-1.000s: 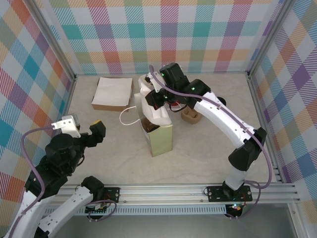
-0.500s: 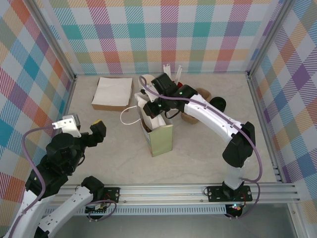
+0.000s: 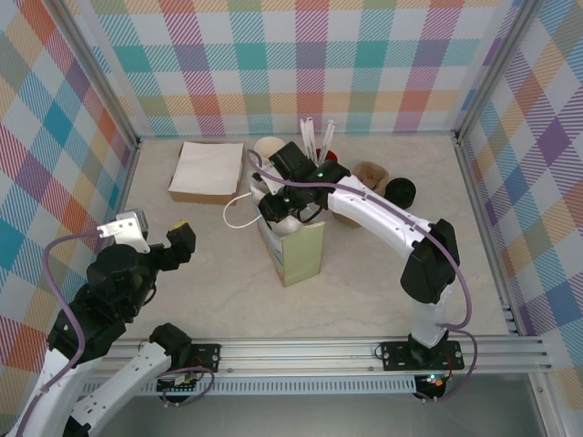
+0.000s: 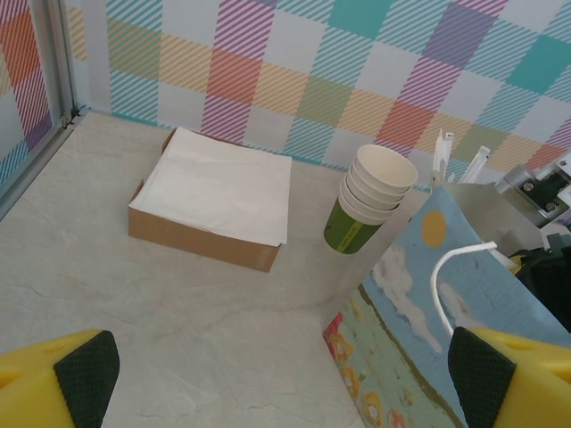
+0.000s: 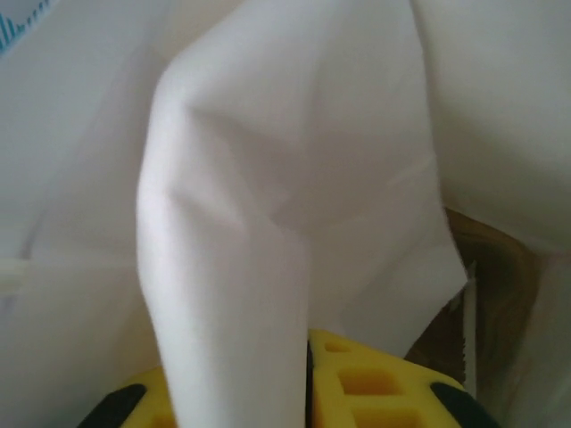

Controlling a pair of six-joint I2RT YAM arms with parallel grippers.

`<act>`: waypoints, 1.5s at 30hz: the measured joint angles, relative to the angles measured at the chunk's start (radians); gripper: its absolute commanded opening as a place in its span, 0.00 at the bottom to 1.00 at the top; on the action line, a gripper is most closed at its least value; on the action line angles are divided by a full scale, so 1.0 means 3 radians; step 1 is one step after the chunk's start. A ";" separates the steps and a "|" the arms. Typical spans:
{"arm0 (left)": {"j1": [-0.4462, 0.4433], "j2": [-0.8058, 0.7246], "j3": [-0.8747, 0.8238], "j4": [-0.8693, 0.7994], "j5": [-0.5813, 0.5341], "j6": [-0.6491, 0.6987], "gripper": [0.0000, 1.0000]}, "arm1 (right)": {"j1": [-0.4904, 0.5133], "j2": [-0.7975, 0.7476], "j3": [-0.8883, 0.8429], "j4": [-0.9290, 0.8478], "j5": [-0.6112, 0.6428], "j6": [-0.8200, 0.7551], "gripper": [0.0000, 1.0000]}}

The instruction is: Pack the takeout coffee

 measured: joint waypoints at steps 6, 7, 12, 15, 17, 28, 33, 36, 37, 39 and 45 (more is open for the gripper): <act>0.0000 0.0003 -0.0029 -0.0006 0.0001 -0.0013 0.97 | 0.0003 0.0000 0.0156 -0.0134 0.0058 -0.0039 0.49; 0.0000 0.0003 -0.0033 -0.0006 0.0001 -0.0013 0.97 | 0.0003 0.0000 0.0197 -0.0160 0.0069 -0.0052 0.51; 0.0000 0.0005 -0.0033 -0.0008 0.0001 -0.0029 0.97 | 0.0003 -0.0025 0.0352 -0.0262 0.0104 -0.0088 0.61; 0.0000 0.0006 -0.0033 -0.0008 0.0001 -0.0047 0.97 | 0.0003 -0.0036 0.0429 -0.0361 0.0120 -0.0093 0.64; 0.0000 0.0006 -0.0033 -0.0008 0.0001 -0.0048 0.97 | 0.0003 -0.0037 0.0490 -0.0421 0.0128 -0.0093 0.66; 0.0000 0.0024 -0.0033 -0.0005 0.0003 -0.0051 0.97 | 0.0003 -0.0177 0.0605 -0.0594 0.0142 -0.0108 0.69; 0.0000 0.0037 -0.0033 -0.0005 0.0003 -0.0060 0.97 | 0.0003 -0.0242 0.0605 -0.0649 0.0234 -0.0145 0.70; 0.0000 0.0039 -0.0033 -0.0005 0.0003 -0.0061 0.97 | 0.0003 -0.0345 0.0604 -0.0664 0.0317 -0.0156 0.75; 0.0000 0.0043 -0.0033 -0.0004 0.0003 -0.0061 0.97 | 0.0003 -0.0395 0.0600 -0.0665 0.0352 -0.0156 0.77; 0.0000 0.0060 -0.0033 -0.0003 0.0004 -0.0061 0.98 | 0.0003 -0.0573 0.0543 -0.0654 0.0454 -0.0154 0.82; 0.0000 0.0088 -0.0039 0.0017 0.0003 -0.0061 1.00 | -0.0042 -0.1320 0.0060 -0.0582 0.0829 -0.0107 1.00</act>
